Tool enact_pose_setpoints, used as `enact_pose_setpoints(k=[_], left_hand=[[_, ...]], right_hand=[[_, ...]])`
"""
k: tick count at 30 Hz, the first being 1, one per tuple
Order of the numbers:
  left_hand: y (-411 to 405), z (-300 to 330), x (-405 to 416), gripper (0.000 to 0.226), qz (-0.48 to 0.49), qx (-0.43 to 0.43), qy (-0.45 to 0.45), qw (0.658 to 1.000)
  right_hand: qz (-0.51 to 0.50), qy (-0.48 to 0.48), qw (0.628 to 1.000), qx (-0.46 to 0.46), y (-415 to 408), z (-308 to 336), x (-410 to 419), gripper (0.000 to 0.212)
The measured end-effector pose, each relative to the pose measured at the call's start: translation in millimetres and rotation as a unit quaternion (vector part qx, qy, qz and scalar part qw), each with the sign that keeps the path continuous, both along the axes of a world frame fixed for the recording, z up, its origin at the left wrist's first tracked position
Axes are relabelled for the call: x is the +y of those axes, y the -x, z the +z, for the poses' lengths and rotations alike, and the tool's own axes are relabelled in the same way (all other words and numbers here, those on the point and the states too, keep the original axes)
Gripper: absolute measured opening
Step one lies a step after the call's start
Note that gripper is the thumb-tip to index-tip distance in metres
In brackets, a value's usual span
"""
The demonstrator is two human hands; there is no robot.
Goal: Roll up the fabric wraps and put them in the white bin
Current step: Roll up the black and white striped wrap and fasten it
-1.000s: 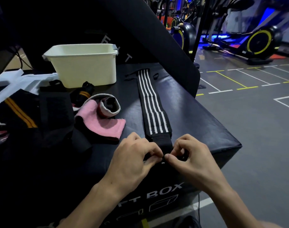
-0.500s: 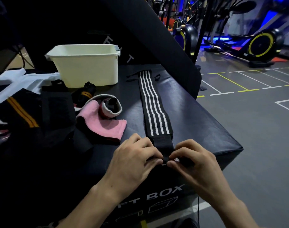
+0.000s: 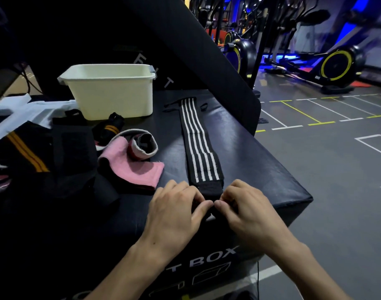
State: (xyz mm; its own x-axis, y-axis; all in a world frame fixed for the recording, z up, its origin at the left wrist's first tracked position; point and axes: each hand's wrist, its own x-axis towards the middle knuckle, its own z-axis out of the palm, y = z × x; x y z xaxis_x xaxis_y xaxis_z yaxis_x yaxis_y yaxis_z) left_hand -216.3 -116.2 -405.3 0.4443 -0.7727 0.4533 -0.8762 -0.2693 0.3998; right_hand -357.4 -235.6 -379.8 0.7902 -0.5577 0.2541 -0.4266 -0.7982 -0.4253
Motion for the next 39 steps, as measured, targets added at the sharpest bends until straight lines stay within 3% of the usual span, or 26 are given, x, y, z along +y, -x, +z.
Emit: enact_pose_setpoints(k=[6,15,23,27,32,36,39], left_hand=[[-2,9,-1,0.042,0.027,0.022,-0.009,0.999],[-3,7,-1,0.037,0.036,-0.032,0.032,0.998],[-17,11,13,0.027,-0.057,-0.056,-0.019,0.997],[-17,11,11,0.029,-0.065,-0.059,-0.019,0.996],[-17,11,7,0.031,-0.07,-0.053,-0.011,0.996],[-19,17,10,0.027,-0.091,0.006,-0.045,0.995],[-23,22,11,0.026,-0.109,0.016,-0.02,0.994]], right_hand=[[-0.045,-0.032,0.998,0.019,-6,7,-2,0.026],[-0.044,-0.055,0.994,-0.08,-1,-4,-2,0.025],[0.01,-0.027,0.988,-0.154,9,-16,-1,0.015],[0.041,-0.053,0.986,-0.151,15,-18,-4,0.015],[0.051,-0.017,0.986,-0.157,10,-22,-4,0.009],[0.062,0.021,0.993,-0.098,13,-18,-9,0.016],[0.091,0.025,0.993,-0.064,14,-13,-17,0.024]])
